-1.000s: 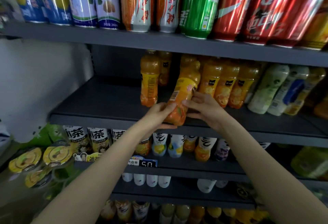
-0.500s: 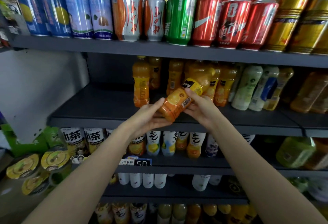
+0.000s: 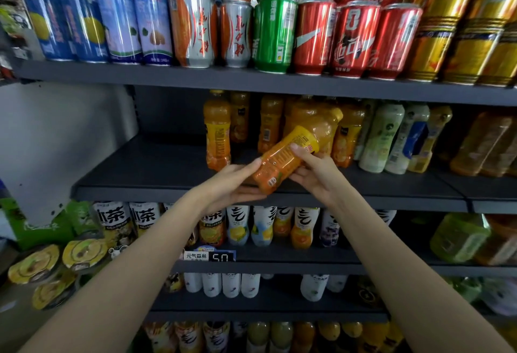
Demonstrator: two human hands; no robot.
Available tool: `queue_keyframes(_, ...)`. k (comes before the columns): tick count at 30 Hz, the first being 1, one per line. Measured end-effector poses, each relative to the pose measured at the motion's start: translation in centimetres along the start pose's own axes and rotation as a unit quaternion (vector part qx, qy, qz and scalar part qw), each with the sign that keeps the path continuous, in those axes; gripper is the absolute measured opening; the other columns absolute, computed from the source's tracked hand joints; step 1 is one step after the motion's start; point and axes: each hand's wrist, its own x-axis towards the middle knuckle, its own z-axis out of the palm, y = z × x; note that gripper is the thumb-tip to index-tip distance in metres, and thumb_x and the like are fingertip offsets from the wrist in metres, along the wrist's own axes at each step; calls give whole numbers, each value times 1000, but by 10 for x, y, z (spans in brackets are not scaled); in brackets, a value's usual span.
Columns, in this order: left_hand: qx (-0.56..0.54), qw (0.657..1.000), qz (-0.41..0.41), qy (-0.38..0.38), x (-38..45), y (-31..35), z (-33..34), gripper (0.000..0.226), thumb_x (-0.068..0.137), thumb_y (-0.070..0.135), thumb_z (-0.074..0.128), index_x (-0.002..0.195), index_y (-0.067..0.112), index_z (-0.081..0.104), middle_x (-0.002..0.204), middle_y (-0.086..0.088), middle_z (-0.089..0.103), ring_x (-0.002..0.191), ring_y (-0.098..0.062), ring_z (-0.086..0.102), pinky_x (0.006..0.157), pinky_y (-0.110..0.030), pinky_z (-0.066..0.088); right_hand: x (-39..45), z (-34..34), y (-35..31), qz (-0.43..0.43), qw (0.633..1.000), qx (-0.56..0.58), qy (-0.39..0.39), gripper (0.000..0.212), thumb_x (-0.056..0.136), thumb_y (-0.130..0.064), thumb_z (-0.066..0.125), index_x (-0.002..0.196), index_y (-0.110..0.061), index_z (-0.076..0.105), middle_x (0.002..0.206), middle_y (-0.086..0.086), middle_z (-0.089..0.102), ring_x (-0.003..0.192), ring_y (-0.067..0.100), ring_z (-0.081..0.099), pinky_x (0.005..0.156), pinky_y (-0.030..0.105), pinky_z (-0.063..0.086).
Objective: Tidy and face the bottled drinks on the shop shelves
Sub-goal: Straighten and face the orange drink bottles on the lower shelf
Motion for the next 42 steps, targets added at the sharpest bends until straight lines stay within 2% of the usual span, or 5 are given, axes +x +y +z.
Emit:
queue_keyframes(8,334,920,148,143,8,-5,-1,57,74,25,77,120,17,45,113,3,49,104,-10,48,73,-15,40,0,-3,5,66,997,-9,41,61,79,-16,74,130,-7,41,126,19,54,107,34,59,76,41,56)
queue_keyframes(19,-20,1000,-9,-3,8,5,-3,32,91,26,55,114,5,54,110,-15,64,100,-24,65,82,-32,56,2,-7,1,-37,999,13,-30,35,82,-8,66,114,-11,53,110,9,67,103,24,65,87,37,53)
queue_keyframes(26,338,925,138,101,18,-14,-4,60,68,17,82,112,23,42,106,7,51,99,-8,52,77,-20,46,-5,-2,2,-65,981,-182,-7,37,75,-16,77,100,-25,52,106,0,65,100,17,63,81,32,56)
queue_keyframes(34,356,899,210,142,30,-15,-9,65,64,13,84,110,25,39,118,-5,47,109,-17,50,92,-34,46,-6,5,1,-182,933,-311,-8,66,65,-13,84,122,-13,52,112,-3,63,103,6,60,85,22,51)
queue_keyframes(42,300,948,91,52,13,-6,-8,44,77,30,74,112,18,50,105,1,60,91,-7,58,77,-16,46,-12,-1,2,-124,980,-151,-30,46,73,-21,73,113,-24,51,115,6,66,106,21,65,88,38,55)
